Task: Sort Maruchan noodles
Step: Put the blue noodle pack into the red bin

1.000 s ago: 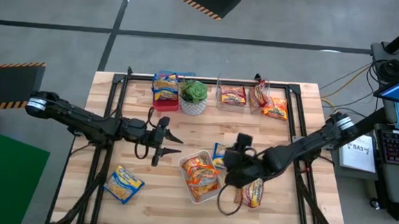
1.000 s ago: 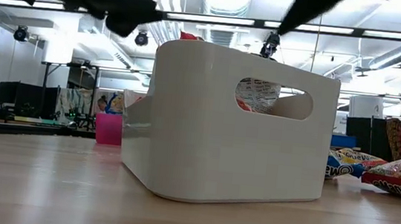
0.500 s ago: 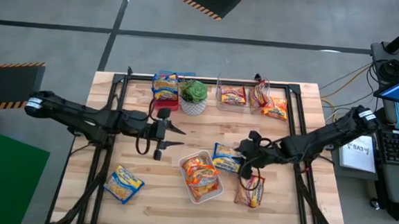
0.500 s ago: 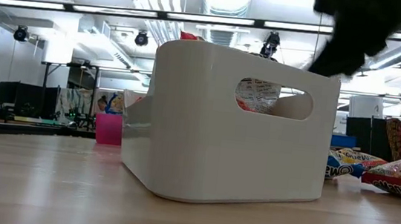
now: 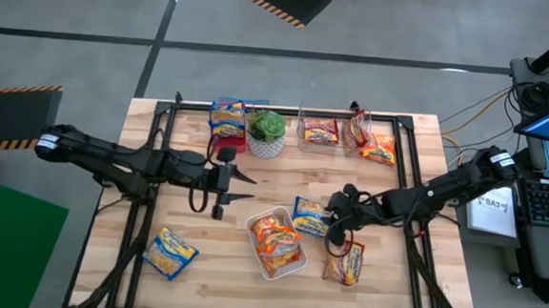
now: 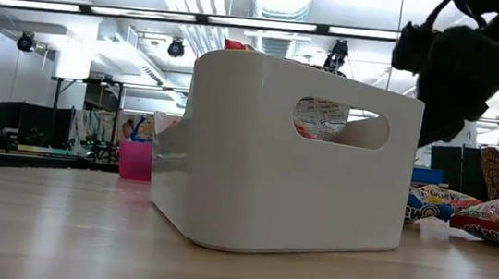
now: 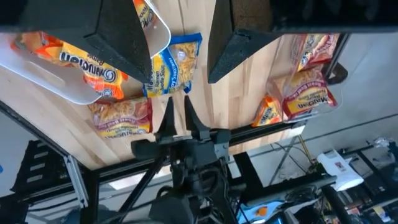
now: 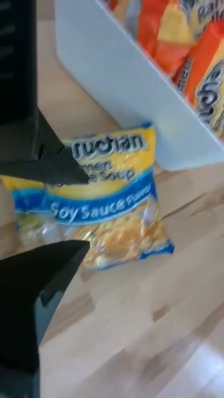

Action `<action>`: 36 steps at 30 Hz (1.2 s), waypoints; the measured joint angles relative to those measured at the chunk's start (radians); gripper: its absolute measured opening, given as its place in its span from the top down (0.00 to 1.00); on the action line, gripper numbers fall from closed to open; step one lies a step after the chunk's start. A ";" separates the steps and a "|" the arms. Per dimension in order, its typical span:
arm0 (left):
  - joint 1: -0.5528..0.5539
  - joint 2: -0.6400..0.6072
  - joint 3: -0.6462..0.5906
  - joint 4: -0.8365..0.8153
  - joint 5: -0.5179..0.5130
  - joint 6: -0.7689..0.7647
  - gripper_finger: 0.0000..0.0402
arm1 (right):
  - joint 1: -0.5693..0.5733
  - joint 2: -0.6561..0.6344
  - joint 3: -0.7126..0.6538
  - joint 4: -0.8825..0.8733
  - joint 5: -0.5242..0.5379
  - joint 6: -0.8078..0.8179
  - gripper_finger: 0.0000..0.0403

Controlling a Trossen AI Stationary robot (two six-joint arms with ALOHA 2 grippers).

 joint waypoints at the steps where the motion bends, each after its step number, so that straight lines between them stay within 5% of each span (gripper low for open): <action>1: 0.000 0.002 0.000 0.000 0.000 0.000 0.65 | 0.000 0.003 0.004 0.002 -0.002 -0.007 0.62; 10: 0.000 0.005 -0.001 -0.003 -0.025 -0.007 0.65 | 0.000 0.107 0.056 -0.008 -0.123 -0.162 0.35; 18: 0.000 0.005 -0.001 -0.005 -0.026 -0.002 0.65 | -0.006 0.258 0.094 -0.009 -0.101 -0.174 0.31; 25: 0.000 0.005 -0.001 -0.005 -0.026 0.000 0.65 | -0.039 0.297 0.101 -0.002 -0.089 -0.182 0.47; 36: 0.000 0.005 -0.001 -0.004 -0.026 -0.003 0.65 | -0.092 0.177 0.095 -0.037 -0.165 -0.254 0.93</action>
